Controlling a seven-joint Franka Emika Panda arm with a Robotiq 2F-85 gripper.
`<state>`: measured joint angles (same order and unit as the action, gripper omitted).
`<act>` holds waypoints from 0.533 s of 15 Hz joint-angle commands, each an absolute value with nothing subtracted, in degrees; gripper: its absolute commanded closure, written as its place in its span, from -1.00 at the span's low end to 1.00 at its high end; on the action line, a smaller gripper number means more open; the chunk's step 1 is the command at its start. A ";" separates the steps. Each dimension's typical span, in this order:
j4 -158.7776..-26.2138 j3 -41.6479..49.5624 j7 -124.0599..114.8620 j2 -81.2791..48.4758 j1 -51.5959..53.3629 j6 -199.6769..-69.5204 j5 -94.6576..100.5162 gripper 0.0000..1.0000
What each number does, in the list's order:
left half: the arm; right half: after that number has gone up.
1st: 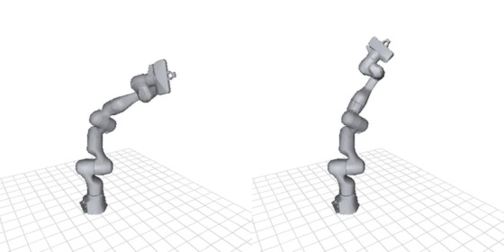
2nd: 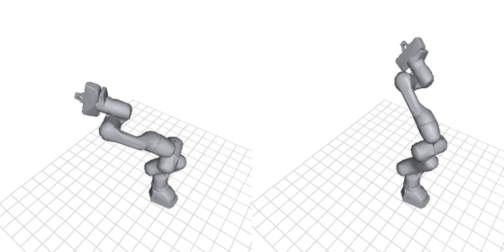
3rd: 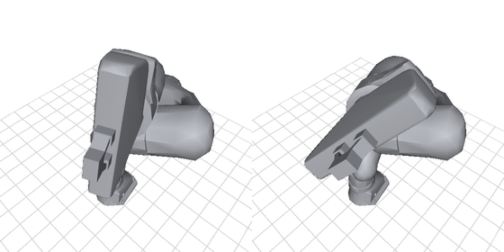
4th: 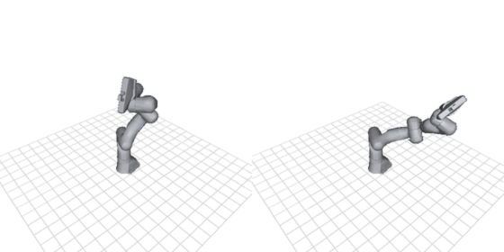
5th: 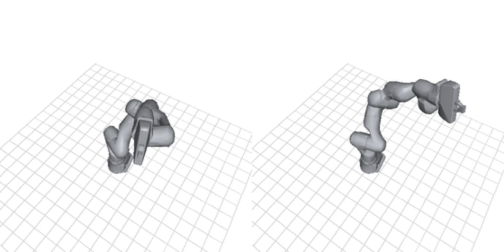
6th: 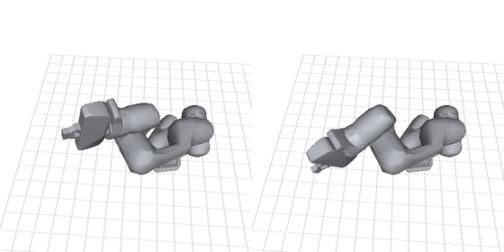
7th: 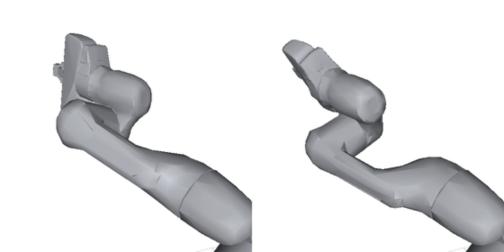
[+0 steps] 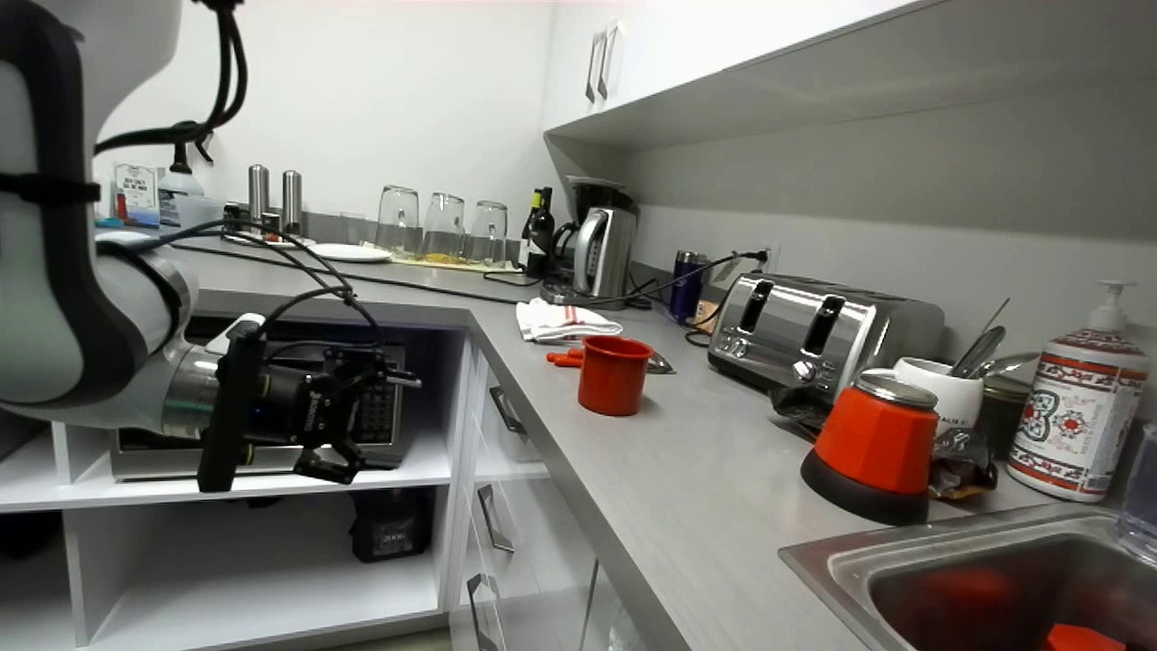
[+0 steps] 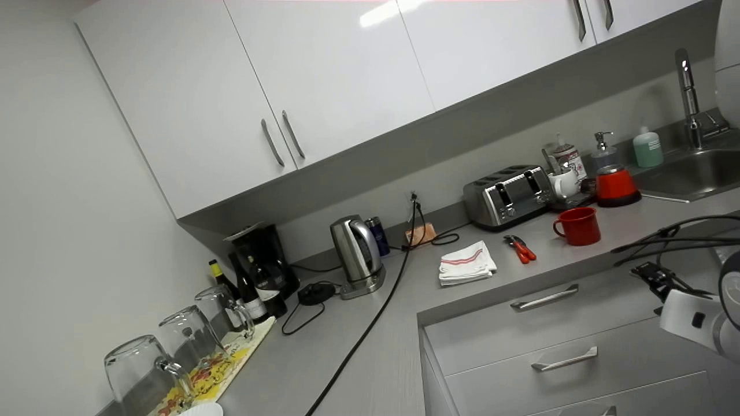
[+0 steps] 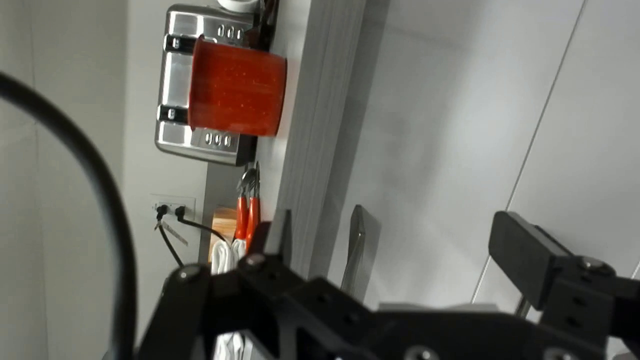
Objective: Open the top drawer,put the red cup inside and close it
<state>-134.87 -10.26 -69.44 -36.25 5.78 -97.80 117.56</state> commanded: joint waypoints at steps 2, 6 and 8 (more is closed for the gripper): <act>-127.93 -11.00 -70.59 -44.09 8.61 -90.64 119.01 -1.00; -122.24 -10.73 -70.73 -48.30 8.54 -88.64 118.57 -1.00; -119.43 -10.31 -70.81 -49.97 8.23 -87.98 118.50 -1.00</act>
